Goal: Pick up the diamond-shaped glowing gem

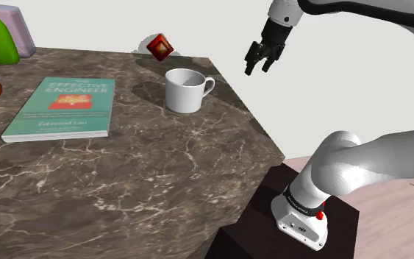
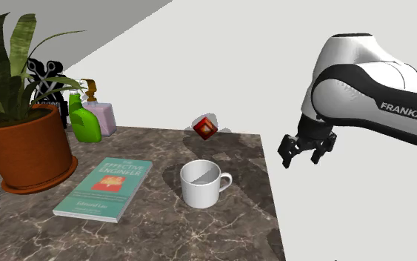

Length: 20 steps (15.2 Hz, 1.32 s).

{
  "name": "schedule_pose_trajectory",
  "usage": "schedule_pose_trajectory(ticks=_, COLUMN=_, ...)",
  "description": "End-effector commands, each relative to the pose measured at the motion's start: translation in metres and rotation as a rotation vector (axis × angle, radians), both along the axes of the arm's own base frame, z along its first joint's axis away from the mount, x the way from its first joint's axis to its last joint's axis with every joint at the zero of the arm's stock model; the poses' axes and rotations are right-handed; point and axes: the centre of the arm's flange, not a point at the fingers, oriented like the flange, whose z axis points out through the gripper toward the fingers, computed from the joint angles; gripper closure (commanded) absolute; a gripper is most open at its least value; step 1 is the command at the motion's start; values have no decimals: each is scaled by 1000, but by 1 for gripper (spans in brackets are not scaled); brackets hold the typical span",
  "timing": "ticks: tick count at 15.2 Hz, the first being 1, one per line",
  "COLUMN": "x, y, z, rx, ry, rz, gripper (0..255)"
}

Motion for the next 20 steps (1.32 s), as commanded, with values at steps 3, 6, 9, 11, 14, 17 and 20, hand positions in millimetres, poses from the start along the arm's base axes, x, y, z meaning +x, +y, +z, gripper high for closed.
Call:
schedule_pose_trajectory(ticks=3, x=22, y=-4, z=-3, rx=-11, ry=-27, rz=80, gripper=0)
schedule_pose_trajectory(ticks=6, x=55, y=-8, z=-6, rx=-26, ry=-66, rz=201, gripper=0)
schedule_pose_trajectory(ticks=9, x=88, y=-7, z=-7, rx=-42, ry=-106, rz=322, gripper=0)
schedule_pose_trajectory(ticks=11, x=110, y=-4, z=-8, rx=-53, ry=-133, rz=402, gripper=0)
schedule_pose_trajectory(ticks=14, x=143, y=3, z=-7, rx=-68, ry=-172, rz=523, gripper=0)
schedule_pose_trajectory(ticks=17, x=174, y=14, z=-5, rx=-84, ry=-212, rz=644, gripper=0)
schedule_pose_trajectory(ticks=20, x=204, y=29, z=-3, rx=-100, ry=-252, rz=765, gripper=0)
